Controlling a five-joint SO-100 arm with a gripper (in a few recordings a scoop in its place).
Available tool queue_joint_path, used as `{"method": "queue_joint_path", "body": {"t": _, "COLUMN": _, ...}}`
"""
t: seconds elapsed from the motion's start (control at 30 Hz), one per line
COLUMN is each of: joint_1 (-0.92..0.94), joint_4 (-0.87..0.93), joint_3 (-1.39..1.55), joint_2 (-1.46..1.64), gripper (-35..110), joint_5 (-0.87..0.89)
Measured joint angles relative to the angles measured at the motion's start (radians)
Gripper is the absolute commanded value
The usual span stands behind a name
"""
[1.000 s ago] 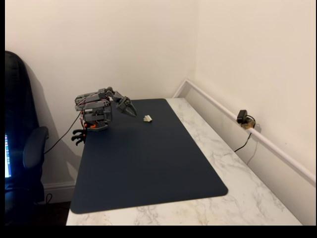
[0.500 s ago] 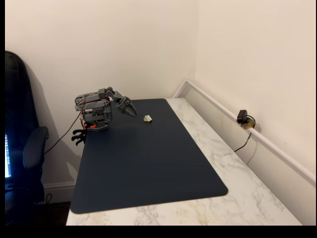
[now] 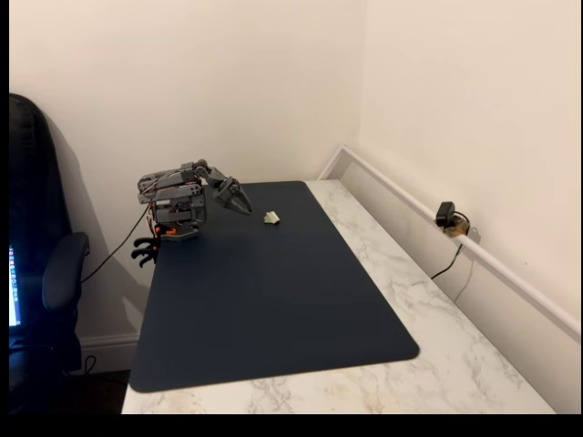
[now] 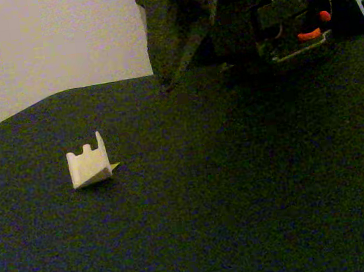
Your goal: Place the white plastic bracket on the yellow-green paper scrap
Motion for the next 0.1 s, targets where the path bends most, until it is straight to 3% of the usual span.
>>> {"method": "queue_joint_path", "body": {"t": 0.1, "joint_1": 0.0, "joint_4": 0.0, "joint_3": 0.0, "joint_2": 0.0, "gripper": 0, "joint_5": 0.0}}
